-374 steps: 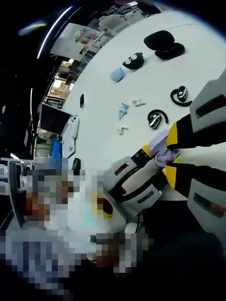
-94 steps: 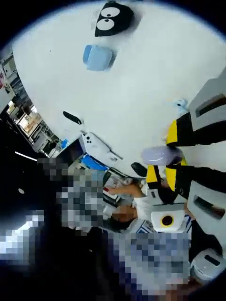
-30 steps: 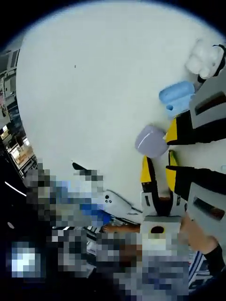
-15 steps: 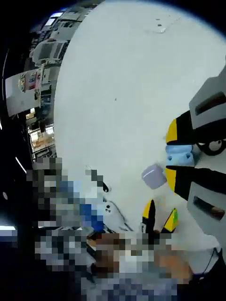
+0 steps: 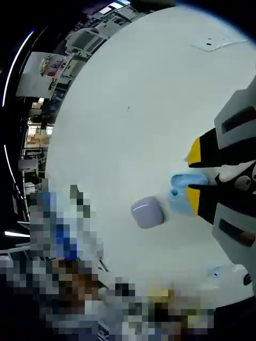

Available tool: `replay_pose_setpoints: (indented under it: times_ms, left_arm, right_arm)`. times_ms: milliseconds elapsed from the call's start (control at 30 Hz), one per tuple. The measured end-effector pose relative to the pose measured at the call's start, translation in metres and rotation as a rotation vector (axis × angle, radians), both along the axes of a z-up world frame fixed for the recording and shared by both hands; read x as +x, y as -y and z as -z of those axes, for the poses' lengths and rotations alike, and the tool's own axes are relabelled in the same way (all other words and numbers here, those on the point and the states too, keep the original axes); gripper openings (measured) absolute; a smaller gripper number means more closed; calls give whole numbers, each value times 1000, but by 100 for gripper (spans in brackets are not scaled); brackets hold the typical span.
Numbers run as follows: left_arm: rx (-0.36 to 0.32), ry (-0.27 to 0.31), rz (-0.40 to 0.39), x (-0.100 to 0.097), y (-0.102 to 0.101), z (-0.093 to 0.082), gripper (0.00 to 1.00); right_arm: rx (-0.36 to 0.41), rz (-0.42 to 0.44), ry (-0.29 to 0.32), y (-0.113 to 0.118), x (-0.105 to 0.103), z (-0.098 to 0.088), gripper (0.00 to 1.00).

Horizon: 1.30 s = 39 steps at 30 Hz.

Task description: Pick up the earbuds from the table and place the earbuds into the earbud case

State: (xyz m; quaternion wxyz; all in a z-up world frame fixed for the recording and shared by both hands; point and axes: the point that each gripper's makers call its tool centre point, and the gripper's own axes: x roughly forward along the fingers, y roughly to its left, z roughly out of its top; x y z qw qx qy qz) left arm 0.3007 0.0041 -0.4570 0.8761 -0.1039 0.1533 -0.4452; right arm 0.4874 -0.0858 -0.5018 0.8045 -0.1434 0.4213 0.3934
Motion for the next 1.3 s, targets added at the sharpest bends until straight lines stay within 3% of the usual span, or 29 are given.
replay_pose_setpoints:
  times_ms: [67, 233, 533, 900, 1067, 1300]
  left_arm:
    - [-78, -27, 12, -13, 2, -5, 50]
    - [-121, -19, -21, -32, -7, -12, 50]
    - [-84, -29, -40, -44, -9, 1, 49]
    - [-69, -33, -53, -49, -9, -1, 48]
    - [-54, -22, -41, -51, -3, -4, 48]
    - [-46, -5, -4, -57, 11, -9, 48]
  right_arm:
    - [-7, -7, -6, 0, -1, 3, 12]
    - [-16, -21, -17, -1, -5, 7, 9]
    - [-27, -55, -20, -1, -8, 16, 4]
    - [-89, -161, 134, -7, -4, -1, 1]
    - [-120, -230, 232, -13, -19, -19, 1]
    - [-169, -343, 397, -15, -59, -48, 1]
